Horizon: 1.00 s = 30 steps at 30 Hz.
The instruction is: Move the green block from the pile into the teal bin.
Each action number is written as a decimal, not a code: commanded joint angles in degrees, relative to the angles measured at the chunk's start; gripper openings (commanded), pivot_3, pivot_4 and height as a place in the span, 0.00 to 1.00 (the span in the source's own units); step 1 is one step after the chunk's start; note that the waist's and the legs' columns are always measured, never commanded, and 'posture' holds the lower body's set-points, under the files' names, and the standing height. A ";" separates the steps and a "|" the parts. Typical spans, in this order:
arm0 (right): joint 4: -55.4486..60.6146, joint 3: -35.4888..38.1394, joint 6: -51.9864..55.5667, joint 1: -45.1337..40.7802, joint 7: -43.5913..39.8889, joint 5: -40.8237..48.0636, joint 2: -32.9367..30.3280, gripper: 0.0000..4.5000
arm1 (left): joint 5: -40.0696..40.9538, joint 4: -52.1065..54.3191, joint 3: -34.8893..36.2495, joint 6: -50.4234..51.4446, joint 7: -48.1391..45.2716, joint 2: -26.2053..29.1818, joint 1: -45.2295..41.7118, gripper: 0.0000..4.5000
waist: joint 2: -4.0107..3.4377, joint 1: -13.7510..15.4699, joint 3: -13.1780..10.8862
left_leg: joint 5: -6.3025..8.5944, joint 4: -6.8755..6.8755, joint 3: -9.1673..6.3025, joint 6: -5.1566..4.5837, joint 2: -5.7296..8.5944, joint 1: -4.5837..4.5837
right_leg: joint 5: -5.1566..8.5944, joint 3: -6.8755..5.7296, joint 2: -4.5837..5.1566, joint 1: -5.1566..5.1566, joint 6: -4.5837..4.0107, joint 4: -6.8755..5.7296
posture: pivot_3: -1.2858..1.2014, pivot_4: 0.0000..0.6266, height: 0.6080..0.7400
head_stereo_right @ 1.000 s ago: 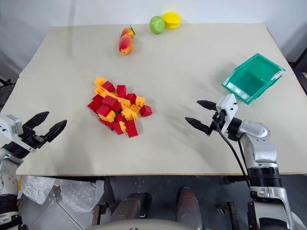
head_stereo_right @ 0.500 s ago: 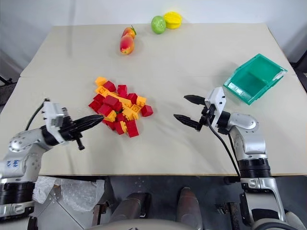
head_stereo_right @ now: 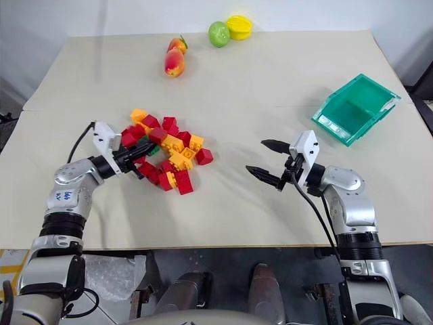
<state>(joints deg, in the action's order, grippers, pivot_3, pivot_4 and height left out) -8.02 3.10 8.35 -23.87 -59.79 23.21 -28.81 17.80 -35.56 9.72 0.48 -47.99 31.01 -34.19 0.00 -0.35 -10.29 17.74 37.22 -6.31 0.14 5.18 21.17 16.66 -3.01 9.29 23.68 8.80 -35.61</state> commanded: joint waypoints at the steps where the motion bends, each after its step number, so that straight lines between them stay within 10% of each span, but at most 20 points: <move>1: 2.62 1.57 0.09 0.12 0.44 1.28 -0.59 1.00 | 2.03 0.94 4.42 0.87 2.63 1.62 -0.44 0.00 | 0.01 0.13 -0.01 | 0.00 0.01 -0.01 0.00 -0.01 0.01 | 0.00 0.00 0.00 0.00 0.01 0.01 | 0.52 0.24 1.00; 17: -1.82 0.11 -1.57 -3.20 -1.16 0.42 0.30 1.00 | 1.93 9.60 -2.35 5.07 -6.83 -3.21 6.29 0.00 | 0.10 0.24 0.02 | 0.01 0.10 0.00 -0.03 0.00 0.01 | -0.05 0.04 0.04 -0.06 0.07 0.01 | 0.52 0.24 1.00; 25: -3.58 -0.11 -1.75 -4.62 -3.41 0.25 -0.44 1.00 | 8.67 30.63 3.42 18.40 -5.51 3.90 15.90 0.00 | 0.12 -0.40 0.02 | 0.02 0.07 0.06 -0.03 -0.26 0.00 | -0.07 0.14 -0.01 0.01 0.04 0.07 | 0.52 0.24 1.00; 30: -7.23 -0.71 -2.63 -7.12 -5.41 -0.54 -0.36 1.00 | 12.02 41.42 13.27 31.48 -3.09 15.32 25.84 0.27 | 0.15 -1.26 -0.01 | 0.03 -0.07 0.08 -0.04 -0.35 -0.03 | -0.05 0.22 -0.08 0.05 0.00 0.05 | 0.52 0.24 1.00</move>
<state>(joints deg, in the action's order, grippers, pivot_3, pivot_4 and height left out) -15.32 2.35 7.07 -30.05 -64.29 22.53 -29.17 27.25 0.71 19.01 29.35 -51.60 44.97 -9.78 0.15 -1.60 -10.30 17.77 37.12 -6.24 0.11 4.82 21.14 16.61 -2.80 9.21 23.73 8.80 -35.52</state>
